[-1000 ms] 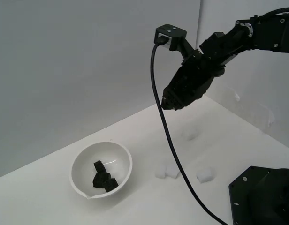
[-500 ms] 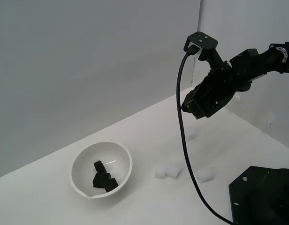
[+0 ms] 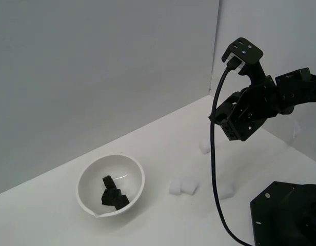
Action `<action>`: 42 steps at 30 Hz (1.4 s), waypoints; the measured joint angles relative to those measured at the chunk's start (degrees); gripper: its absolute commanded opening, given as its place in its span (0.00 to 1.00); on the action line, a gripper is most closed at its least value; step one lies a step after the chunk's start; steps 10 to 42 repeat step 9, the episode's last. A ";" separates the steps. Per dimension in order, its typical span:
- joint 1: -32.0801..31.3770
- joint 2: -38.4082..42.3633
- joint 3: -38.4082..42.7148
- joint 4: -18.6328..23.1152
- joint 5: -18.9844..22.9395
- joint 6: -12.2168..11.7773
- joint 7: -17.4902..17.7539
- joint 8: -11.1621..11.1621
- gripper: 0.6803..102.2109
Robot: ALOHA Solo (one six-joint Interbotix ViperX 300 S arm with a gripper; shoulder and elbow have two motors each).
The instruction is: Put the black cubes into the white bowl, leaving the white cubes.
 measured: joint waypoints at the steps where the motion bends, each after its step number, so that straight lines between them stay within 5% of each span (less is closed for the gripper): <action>1: 0.00 0.79 0.88 0.00 0.09 0.18 -0.44 0.00 0.02; 9: 0.00 9.14 9.23 2.90 3.08 0.26 -0.97 0.00 0.02; 42: 0.00 9.14 9.23 2.90 3.08 0.26 -0.97 0.00 0.02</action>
